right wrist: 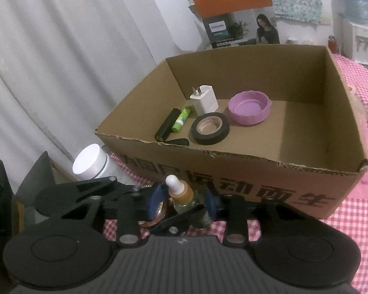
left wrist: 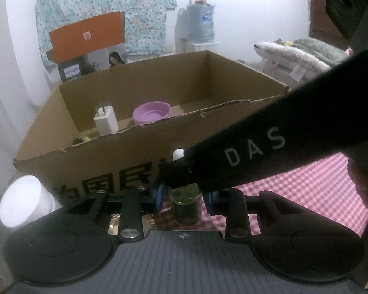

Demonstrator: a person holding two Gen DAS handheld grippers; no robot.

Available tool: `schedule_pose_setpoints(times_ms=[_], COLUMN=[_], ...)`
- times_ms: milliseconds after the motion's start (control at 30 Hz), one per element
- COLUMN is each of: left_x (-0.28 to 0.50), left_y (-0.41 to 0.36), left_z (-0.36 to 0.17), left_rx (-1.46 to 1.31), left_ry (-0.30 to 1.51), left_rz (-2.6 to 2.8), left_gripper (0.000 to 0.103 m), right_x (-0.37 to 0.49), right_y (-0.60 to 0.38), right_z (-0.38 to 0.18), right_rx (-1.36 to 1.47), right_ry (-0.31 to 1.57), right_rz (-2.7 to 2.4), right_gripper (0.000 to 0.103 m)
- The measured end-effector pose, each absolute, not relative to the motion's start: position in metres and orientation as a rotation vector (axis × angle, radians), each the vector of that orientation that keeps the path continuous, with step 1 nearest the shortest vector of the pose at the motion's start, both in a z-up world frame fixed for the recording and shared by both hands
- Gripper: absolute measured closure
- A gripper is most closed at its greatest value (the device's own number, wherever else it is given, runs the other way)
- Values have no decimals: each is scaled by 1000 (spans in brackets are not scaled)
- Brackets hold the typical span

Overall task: Organize rigid objects
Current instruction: 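Move the right gripper back toward the green dropper bottle, then grasp the green dropper bottle with the right gripper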

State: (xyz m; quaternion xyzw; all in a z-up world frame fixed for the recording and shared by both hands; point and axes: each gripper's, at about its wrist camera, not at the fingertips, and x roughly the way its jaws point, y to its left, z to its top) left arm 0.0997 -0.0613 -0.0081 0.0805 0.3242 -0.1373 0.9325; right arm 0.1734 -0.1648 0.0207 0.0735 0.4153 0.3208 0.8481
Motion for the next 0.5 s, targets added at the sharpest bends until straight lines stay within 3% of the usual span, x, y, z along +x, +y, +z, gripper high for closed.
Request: schedule_pose_setpoints(times_ms=[500], left_x=[68], left_y=[-95], left_z=[-7], left_rx=[187], left_ry=[638], left_rz=[-423], left_gripper=[79], right_x=[138], right_y=[-210], right_z=[27], right_rx=[184], right_ry=[908], right_rz=[615], right_gripper=[74])
